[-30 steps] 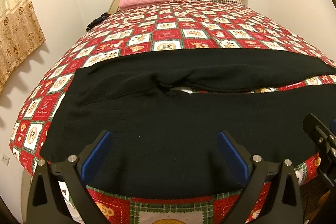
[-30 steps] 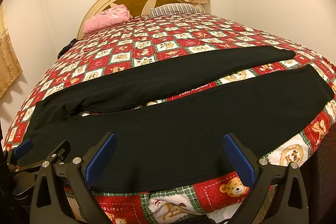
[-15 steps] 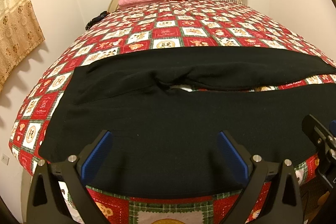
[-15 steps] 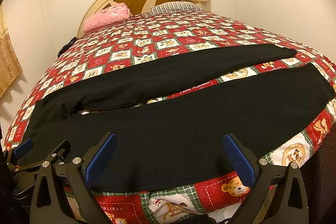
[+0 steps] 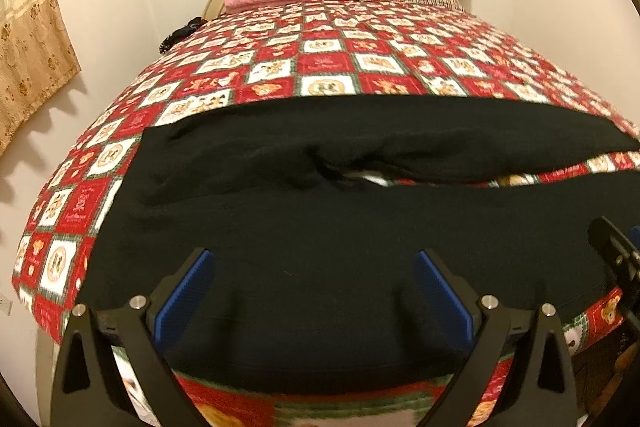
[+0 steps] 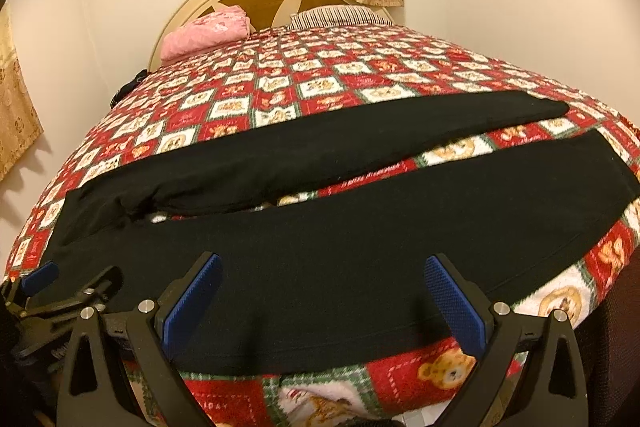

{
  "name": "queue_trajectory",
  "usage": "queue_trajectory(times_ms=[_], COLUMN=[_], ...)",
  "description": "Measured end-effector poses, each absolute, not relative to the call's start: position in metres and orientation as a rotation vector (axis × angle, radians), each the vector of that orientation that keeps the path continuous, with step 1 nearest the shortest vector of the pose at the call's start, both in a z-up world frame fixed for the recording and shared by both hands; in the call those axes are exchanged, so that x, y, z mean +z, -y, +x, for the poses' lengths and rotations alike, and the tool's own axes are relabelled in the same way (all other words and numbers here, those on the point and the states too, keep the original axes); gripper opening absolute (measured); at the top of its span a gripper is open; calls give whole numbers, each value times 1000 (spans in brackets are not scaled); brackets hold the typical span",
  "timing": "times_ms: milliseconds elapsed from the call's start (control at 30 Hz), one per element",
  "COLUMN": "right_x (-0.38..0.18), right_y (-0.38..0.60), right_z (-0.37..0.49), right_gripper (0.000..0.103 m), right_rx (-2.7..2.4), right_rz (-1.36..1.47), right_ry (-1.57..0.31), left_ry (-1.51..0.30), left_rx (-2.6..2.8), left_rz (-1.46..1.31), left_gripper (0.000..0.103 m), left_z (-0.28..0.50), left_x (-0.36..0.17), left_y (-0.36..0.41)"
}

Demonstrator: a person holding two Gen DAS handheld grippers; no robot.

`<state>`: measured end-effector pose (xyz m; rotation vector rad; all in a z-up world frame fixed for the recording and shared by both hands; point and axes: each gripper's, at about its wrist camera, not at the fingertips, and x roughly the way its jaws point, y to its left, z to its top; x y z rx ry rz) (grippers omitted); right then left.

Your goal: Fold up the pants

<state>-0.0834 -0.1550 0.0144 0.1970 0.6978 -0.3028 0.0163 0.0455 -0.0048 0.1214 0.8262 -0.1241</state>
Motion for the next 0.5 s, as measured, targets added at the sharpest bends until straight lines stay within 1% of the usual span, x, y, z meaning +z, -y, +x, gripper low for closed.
queue_trajectory(times_ms=[233,300,367,400,467,500], right_x=[16,17,20,21,26,27], right_y=[168,169,168,167,163,162], right_z=[-66,-59,-52,-49,-40,-38], right_gripper=[102,102,102,102,102,102], right_rx=[-293,-275,-249,-239,-212,-206], right_rz=[192,198,196,192,166,155], right_ry=[-698,-695,-689,-685,-674,-671], left_ry=[-807,-808,-839,-873,-921,-940], left_rx=[-46,-17,-28,-41,-53,-60], left_rz=[23,31,19,-10,-63,-84], left_gripper=[102,93,78,75,57,55], left_z=[79,104,129,146,166,174], left_x=[23,24,19,13,2,-3], left_y=[-141,-162,-180,-191,-204,-208])
